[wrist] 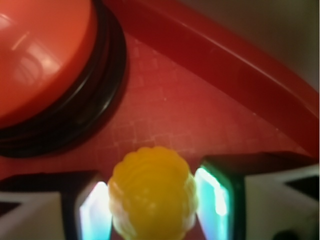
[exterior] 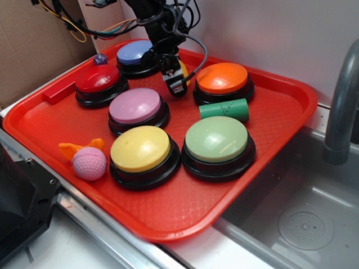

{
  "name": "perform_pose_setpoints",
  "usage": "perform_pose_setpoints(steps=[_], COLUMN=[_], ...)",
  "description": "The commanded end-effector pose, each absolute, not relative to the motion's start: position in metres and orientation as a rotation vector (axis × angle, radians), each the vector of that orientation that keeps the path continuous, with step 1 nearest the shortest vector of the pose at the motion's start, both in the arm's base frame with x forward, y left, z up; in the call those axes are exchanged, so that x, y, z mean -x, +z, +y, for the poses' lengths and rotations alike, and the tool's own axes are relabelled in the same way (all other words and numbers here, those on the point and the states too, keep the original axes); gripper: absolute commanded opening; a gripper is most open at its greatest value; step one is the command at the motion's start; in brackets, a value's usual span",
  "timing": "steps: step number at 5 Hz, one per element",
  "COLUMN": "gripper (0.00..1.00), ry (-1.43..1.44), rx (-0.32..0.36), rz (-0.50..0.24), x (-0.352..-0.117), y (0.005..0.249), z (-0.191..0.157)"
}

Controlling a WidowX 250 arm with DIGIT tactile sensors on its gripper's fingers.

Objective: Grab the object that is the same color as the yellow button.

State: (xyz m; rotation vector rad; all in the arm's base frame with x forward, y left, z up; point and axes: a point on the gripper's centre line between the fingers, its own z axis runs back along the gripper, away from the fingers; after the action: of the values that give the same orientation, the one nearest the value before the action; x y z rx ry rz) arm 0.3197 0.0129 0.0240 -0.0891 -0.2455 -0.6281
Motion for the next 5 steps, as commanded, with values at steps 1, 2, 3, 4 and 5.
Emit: perform_pose_setpoints(steps=[1,2,3,4,5], gripper=[0.0,0.0,0.0,0.0,0.0], ry=[-0.596,-0.483,-0.349,-0.193,-0.06], rx=[0.078,0.044,0.017,-0.048,-0.089], rz=[-0.285,-0.266,-0.267,-0.265,-0.235], x=[-0.33,-0.326,-0.312,-0.287,-0.261], y=[0.039,0.062,0.098,0.137,0.157], z=[0.013,0.019,0.027,0.035,0.038])
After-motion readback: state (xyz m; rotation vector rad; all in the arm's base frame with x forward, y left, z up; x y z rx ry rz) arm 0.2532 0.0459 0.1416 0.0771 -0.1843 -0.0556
